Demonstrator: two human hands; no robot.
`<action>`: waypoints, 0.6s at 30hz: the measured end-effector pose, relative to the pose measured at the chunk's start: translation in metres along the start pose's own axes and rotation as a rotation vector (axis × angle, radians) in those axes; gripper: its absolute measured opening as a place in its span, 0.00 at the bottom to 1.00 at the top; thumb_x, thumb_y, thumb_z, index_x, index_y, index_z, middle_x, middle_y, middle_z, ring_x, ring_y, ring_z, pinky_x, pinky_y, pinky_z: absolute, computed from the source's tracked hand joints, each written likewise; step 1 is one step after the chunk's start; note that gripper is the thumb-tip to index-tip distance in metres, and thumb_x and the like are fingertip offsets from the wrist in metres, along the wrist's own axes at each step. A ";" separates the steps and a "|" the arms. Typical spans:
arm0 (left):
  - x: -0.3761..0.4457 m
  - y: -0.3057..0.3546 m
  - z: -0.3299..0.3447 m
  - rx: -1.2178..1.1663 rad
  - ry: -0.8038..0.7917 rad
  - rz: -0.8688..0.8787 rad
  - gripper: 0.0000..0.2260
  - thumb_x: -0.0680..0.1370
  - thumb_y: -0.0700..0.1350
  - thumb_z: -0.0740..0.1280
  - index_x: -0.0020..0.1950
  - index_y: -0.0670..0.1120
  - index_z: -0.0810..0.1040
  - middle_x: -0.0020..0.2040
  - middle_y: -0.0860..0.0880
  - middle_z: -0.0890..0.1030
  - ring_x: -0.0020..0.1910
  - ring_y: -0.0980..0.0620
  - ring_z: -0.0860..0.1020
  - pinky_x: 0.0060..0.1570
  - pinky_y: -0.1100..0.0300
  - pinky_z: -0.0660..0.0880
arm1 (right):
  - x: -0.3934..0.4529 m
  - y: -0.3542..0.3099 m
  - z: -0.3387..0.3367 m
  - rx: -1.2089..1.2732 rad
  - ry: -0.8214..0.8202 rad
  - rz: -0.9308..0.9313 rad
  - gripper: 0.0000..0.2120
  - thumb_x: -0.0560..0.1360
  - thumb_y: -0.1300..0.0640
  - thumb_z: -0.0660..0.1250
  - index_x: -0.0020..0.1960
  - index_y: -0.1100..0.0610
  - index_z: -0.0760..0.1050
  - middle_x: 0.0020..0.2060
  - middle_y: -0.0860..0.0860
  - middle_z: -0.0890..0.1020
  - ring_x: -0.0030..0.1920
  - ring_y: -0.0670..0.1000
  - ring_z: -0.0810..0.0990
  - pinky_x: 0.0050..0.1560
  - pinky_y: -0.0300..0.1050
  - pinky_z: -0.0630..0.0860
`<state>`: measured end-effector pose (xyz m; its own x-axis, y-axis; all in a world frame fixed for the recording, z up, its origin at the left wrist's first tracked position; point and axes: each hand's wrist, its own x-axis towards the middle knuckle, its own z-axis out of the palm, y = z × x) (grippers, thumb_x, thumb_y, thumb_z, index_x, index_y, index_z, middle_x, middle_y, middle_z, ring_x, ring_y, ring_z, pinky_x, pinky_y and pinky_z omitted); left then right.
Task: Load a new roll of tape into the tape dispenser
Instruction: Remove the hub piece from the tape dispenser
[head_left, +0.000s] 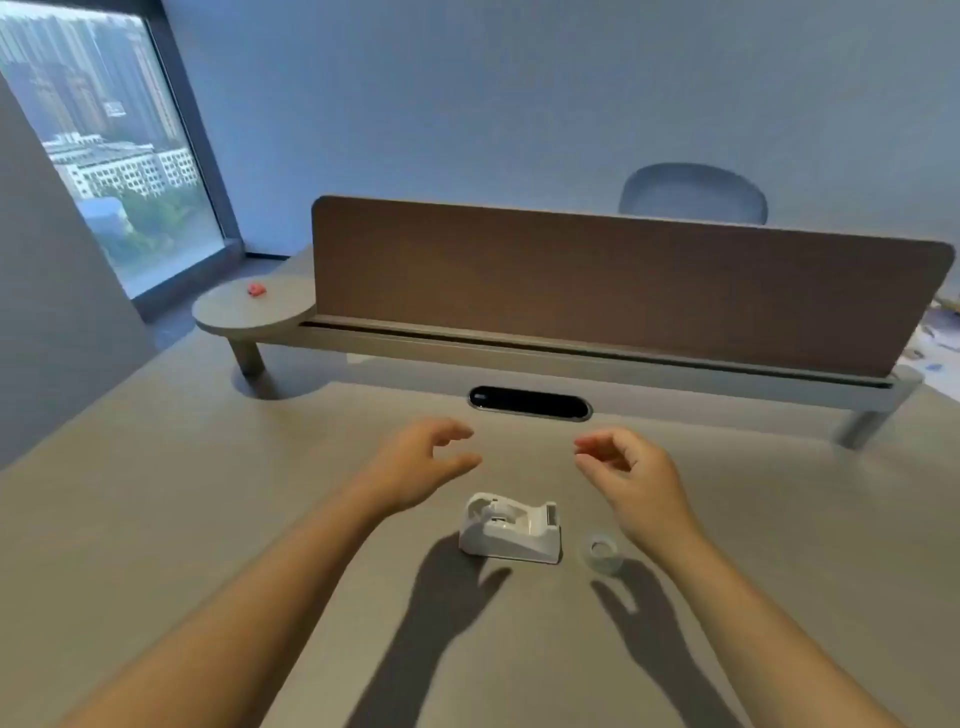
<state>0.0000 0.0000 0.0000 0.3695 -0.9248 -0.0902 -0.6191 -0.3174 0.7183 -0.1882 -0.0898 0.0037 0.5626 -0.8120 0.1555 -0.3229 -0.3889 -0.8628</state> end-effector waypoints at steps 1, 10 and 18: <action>0.003 -0.009 0.006 0.016 -0.026 -0.033 0.19 0.73 0.49 0.63 0.64 0.47 0.70 0.67 0.46 0.73 0.65 0.49 0.70 0.65 0.53 0.66 | 0.003 0.008 0.010 -0.007 -0.016 0.031 0.06 0.73 0.64 0.64 0.49 0.59 0.75 0.41 0.50 0.77 0.41 0.44 0.74 0.43 0.36 0.70; 0.026 -0.076 0.065 0.038 -0.182 -0.129 0.29 0.72 0.47 0.67 0.70 0.46 0.60 0.71 0.46 0.66 0.68 0.49 0.66 0.64 0.59 0.63 | 0.014 0.084 0.084 -0.307 -0.090 0.135 0.10 0.73 0.57 0.63 0.54 0.55 0.72 0.53 0.51 0.78 0.56 0.54 0.69 0.50 0.44 0.63; 0.042 -0.091 0.082 -0.084 -0.123 -0.050 0.28 0.69 0.45 0.70 0.67 0.49 0.66 0.67 0.47 0.72 0.64 0.49 0.71 0.64 0.57 0.66 | 0.024 0.104 0.100 -0.305 -0.104 0.151 0.04 0.72 0.56 0.65 0.44 0.48 0.74 0.51 0.53 0.77 0.59 0.56 0.66 0.44 0.27 0.55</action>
<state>0.0146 -0.0272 -0.1255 0.3080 -0.9285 -0.2073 -0.5398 -0.3500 0.7656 -0.1319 -0.1059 -0.1301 0.5605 -0.8277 -0.0258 -0.6119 -0.3930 -0.6863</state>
